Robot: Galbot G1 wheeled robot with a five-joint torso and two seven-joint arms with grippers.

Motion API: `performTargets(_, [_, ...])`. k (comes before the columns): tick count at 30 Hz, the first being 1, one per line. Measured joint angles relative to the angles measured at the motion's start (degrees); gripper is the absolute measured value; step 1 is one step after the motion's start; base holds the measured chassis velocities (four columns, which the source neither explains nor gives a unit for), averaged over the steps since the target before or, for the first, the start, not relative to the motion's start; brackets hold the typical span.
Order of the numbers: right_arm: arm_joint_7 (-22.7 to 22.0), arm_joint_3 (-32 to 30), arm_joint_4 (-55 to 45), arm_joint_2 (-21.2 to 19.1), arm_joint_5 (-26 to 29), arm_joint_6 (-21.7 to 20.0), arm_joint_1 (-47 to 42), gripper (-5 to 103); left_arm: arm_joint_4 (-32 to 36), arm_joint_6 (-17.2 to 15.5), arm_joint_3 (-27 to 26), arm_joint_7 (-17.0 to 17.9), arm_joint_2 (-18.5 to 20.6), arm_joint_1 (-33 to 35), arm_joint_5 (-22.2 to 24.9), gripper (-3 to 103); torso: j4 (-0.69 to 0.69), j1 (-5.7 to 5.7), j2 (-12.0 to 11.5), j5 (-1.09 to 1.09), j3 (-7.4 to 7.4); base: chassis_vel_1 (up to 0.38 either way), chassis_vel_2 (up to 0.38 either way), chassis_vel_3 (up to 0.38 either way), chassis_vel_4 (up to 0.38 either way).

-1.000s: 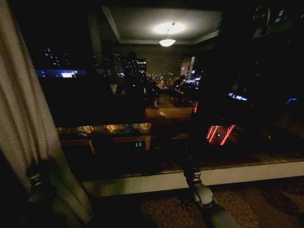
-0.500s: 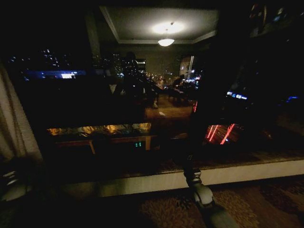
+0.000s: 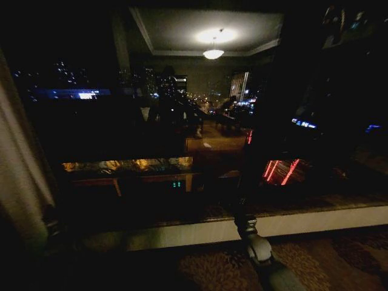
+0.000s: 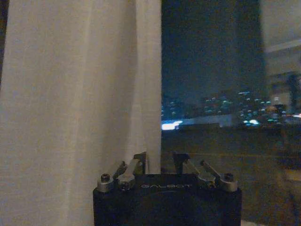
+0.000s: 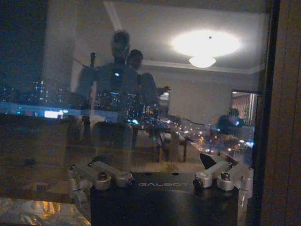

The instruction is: Open the curtains by pulling them apart, changing their state from closed to fully open.

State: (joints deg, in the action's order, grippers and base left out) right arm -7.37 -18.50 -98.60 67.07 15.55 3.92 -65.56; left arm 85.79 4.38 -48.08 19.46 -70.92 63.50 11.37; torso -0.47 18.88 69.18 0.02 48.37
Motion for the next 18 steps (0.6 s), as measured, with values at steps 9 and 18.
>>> performTargets(9, [0.0, 0.0, 0.0, 0.0, 0.0, 0.0, 0.0, 100, 6.8, 2.0, 1.9, -0.1, -4.2, 5.7, -4.8, 60, 0.01, 0.00, 0.0, -0.02, 0.00, 0.000, 0.000, 0.000, 0.000])
performTargets(18, [0.0, 0.0, 0.0, 0.0, 0.0, 0.0, 0.0, 100, 11.5, 11.3, 1.9, -15.4, -4.0, 11.7, 3.5, 97, 0.01, 0.00, 0.0, -0.01, 0.00, 0.000, 0.000, 0.000, 0.000])
